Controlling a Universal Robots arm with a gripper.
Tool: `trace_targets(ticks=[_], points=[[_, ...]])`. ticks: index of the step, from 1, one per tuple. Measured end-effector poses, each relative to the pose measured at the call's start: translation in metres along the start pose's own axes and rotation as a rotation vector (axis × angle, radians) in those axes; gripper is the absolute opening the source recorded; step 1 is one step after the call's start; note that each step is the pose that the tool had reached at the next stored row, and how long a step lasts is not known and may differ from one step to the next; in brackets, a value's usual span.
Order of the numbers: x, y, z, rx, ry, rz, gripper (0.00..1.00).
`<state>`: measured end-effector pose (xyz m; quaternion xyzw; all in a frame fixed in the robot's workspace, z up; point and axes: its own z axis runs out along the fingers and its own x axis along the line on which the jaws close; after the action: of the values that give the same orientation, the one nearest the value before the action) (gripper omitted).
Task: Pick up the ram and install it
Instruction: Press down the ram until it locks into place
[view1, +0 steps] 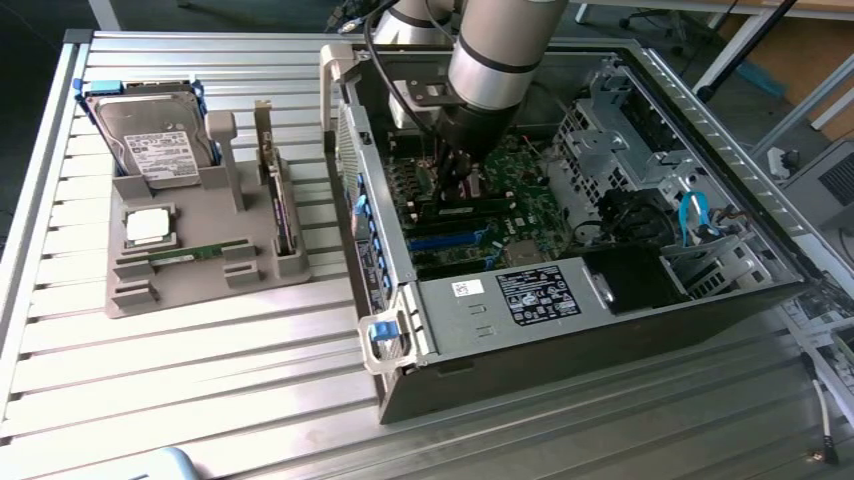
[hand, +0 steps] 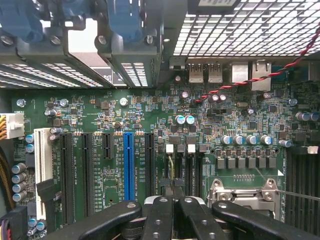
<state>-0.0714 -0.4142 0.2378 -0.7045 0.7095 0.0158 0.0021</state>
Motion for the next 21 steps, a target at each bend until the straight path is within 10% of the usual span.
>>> trace_targets(ticks=[21], points=[[0.0003, 0.0000, 0.0032, 0.0000, -0.0001, 0.000, 0.11]])
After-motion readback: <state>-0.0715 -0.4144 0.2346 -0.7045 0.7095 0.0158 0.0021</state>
